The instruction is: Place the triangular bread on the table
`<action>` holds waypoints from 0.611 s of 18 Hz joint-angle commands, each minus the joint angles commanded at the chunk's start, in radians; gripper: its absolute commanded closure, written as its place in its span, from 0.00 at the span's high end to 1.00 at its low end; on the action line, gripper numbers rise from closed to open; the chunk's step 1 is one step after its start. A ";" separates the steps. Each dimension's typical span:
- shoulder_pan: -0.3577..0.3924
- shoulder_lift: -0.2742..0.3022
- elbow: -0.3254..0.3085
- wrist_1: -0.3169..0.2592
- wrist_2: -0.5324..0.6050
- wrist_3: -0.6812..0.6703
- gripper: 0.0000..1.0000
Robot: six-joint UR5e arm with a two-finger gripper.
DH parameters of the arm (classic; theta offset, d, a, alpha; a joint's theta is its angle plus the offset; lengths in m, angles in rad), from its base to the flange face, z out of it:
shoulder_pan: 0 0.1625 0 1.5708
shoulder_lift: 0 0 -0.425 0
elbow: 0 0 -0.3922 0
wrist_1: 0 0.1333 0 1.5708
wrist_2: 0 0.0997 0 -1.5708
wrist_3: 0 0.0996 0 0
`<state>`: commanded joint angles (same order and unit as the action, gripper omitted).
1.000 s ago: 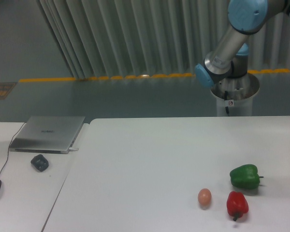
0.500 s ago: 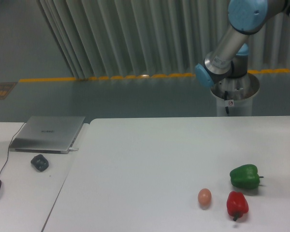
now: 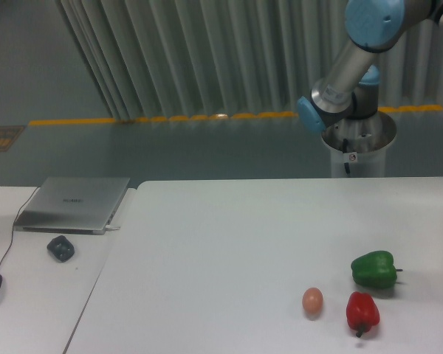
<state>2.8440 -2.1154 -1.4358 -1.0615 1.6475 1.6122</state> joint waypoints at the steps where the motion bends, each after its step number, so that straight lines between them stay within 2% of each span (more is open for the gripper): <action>1: 0.000 0.000 0.003 -0.003 0.000 0.003 0.24; 5: 0.009 0.011 0.012 -0.032 -0.006 0.009 0.24; 8: 0.012 0.018 0.055 -0.107 -0.015 0.017 0.24; 10: 0.024 0.020 0.084 -0.178 -0.050 0.017 0.23; 11: 0.026 0.021 0.089 -0.193 -0.070 0.017 0.23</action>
<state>2.8701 -2.0939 -1.3469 -1.2546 1.5771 1.6291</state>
